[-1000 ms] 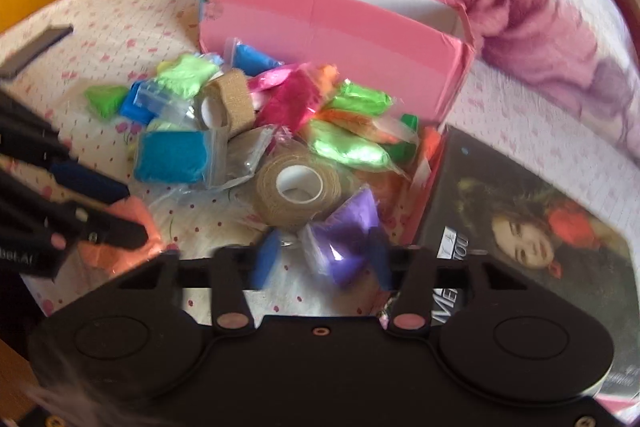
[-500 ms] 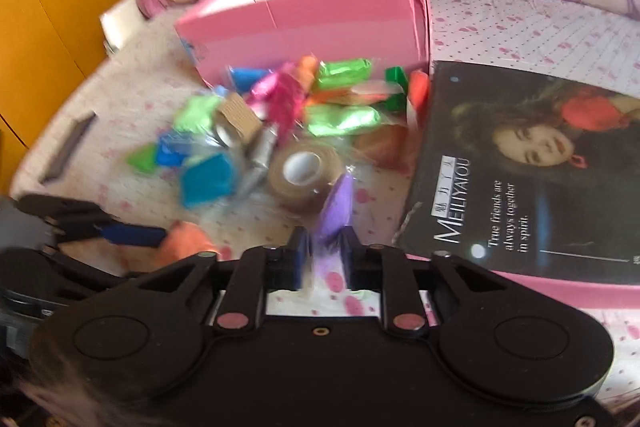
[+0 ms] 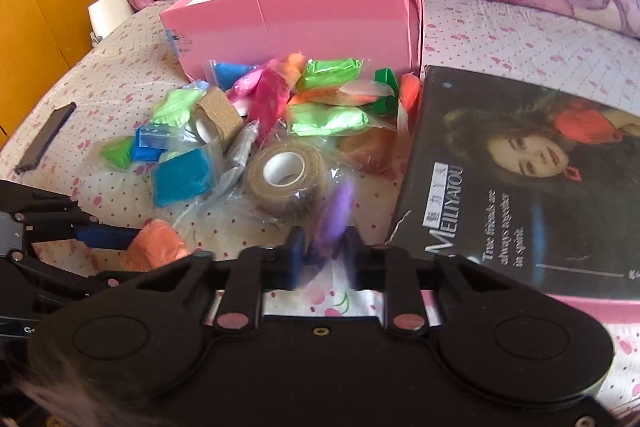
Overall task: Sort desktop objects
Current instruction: 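Carry the orange bag into the pink box and open the left tool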
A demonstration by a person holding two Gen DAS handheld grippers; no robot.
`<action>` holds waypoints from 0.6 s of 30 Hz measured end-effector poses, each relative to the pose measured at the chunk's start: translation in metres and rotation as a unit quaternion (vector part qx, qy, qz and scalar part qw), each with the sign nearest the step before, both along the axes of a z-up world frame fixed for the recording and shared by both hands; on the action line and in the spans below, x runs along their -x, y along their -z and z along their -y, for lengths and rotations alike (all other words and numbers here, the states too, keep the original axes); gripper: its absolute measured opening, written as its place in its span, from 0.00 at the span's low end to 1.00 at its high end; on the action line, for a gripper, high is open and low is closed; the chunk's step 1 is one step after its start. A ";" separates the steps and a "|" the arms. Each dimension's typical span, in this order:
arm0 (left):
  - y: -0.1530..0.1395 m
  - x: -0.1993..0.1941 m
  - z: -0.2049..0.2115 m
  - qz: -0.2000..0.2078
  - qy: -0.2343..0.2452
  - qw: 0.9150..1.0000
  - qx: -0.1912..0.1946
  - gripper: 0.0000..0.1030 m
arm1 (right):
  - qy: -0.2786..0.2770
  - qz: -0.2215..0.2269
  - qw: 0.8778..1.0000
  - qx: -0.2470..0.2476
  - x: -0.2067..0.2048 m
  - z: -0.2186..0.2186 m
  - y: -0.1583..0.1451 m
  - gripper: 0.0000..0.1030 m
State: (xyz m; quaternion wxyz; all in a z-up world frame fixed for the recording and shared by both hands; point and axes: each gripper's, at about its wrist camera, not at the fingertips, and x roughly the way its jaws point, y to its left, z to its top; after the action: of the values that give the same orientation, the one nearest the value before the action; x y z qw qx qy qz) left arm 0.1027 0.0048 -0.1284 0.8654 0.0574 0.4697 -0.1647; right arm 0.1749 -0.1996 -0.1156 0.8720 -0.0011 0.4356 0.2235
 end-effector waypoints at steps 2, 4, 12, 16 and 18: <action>-0.004 0.001 -0.002 0.004 -0.003 1.000 0.003 0.39 | -0.007 0.004 1.000 -0.004 0.004 0.000 -0.004 0.14; -0.010 0.001 -0.006 0.009 -0.011 1.000 0.012 0.39 | -0.014 0.012 1.000 -0.006 0.009 0.000 -0.011 0.14; -0.038 -0.008 -0.028 0.028 -0.062 0.996 0.063 0.39 | -0.043 0.017 0.998 0.050 0.010 -0.018 -0.003 0.24; -0.053 -0.017 -0.041 0.044 -0.092 0.991 0.084 0.39 | -0.035 0.031 0.998 0.035 0.009 -0.013 -0.002 0.27; -0.062 -0.025 -0.048 0.054 -0.106 0.988 0.093 0.39 | -0.028 0.036 0.999 0.020 0.007 -0.008 -0.003 0.18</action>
State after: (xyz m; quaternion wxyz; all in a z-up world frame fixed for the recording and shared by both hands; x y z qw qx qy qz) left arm 0.1272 0.0528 -0.0667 0.9037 -0.0650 0.4082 -0.1115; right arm 0.1675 -0.1913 -0.1121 0.8804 -0.0389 0.4082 0.2383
